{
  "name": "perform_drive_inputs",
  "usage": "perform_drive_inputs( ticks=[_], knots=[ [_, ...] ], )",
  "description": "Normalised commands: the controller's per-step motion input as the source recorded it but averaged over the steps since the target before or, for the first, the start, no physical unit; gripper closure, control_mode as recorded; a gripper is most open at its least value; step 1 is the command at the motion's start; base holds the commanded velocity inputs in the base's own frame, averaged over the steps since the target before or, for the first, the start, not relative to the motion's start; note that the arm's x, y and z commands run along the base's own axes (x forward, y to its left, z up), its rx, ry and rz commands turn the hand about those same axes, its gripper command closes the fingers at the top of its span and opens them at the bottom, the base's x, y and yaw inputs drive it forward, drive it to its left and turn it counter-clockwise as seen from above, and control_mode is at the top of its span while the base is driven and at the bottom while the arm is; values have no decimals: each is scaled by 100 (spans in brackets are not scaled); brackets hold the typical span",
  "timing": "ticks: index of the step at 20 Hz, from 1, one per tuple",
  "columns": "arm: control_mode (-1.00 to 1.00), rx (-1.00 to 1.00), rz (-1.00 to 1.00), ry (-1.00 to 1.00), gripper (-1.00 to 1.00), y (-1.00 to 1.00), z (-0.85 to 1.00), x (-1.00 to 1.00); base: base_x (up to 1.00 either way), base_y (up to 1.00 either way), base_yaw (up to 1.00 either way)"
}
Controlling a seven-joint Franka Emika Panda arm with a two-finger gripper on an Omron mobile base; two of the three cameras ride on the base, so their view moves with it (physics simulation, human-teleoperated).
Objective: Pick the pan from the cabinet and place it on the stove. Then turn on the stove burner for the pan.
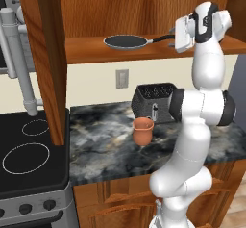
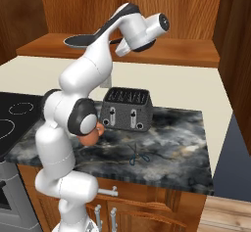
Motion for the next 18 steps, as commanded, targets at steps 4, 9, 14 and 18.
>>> perform_drive_inputs(
  ticks=[4,9,14,18],
  knots=[
    [-100,-1,0,6,-100,0,-38,22,0,0,0],
    [-100,-2,0,4,-100,0,-39,27,0,0,0],
    [-100,-2,0,2,-100,0,-35,32,0,0,0],
    [-100,0,0,0,-100,0,-21,38,0,0,0]
  ],
)
